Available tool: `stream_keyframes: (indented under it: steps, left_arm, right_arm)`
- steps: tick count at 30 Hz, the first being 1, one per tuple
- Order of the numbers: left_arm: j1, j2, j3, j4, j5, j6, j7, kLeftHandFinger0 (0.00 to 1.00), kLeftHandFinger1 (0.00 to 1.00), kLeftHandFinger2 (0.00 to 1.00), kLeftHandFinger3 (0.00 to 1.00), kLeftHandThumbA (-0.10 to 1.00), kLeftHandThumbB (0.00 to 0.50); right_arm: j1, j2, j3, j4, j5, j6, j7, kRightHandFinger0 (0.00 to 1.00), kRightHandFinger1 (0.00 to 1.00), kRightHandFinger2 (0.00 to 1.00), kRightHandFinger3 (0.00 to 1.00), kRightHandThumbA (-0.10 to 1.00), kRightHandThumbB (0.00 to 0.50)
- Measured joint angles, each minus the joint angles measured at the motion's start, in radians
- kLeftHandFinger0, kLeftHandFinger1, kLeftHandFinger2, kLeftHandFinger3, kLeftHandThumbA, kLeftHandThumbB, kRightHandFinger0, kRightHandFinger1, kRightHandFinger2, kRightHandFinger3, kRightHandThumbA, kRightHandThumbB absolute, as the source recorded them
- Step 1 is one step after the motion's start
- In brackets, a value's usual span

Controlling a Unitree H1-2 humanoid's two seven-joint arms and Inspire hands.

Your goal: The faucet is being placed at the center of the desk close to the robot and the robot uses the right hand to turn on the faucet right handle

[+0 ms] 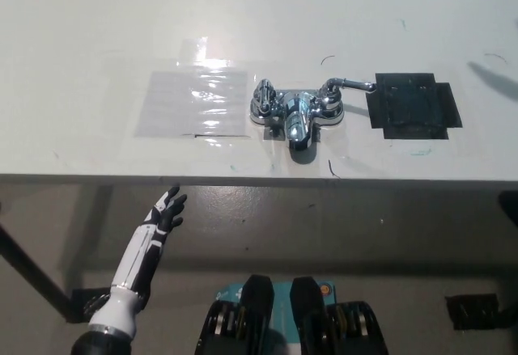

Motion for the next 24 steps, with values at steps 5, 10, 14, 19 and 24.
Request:
stream_keyframes:
  steps: [5, 10, 14, 19, 24]
  left_arm:
    - [-0.039, 0.0, 0.0, 0.018, 0.0, 0.0, 0.0, 1.0, 1.0, 1.0, 1.0, 1.0, 0.018]
    - [-0.067, 0.0, 0.0, 0.031, 0.0, 0.0, 0.0, 1.0, 1.0, 1.0, 1.0, 1.0, 0.018]
    - [-0.092, 0.0, 0.0, 0.042, 0.0, 0.0, 0.0, 1.0, 1.0, 1.0, 1.0, 1.0, 0.04]
    - [-0.113, 0.0, 0.0, 0.056, 0.0, 0.0, 0.0, 1.0, 1.0, 1.0, 1.0, 1.0, 0.04]
    - [-0.122, 0.0, 0.0, 0.065, 0.0, 0.0, 0.0, 1.0, 1.0, 1.0, 1.0, 1.0, 0.034]
  right_arm:
    - [0.11, 0.0, -0.039, -0.152, 0.036, 0.0, 0.004, 1.0, 1.0, 1.0, 1.0, 1.0, 0.215]
    - [0.185, 0.0, -0.079, -0.286, 0.08, 0.003, 0.006, 1.0, 1.0, 1.0, 1.0, 0.98, 0.198]
    - [0.233, 0.0, -0.113, -0.407, 0.127, 0.006, 0.006, 1.0, 1.0, 1.0, 1.0, 0.89, 0.169]
    - [0.307, 0.009, -0.135, -0.562, 0.188, 0.007, 0.006, 1.0, 1.0, 1.0, 1.0, 0.87, 0.167]
    - [0.446, 0.064, -0.138, -0.749, 0.257, 0.001, 0.006, 1.0, 1.0, 1.0, 1.0, 0.9, 0.214]
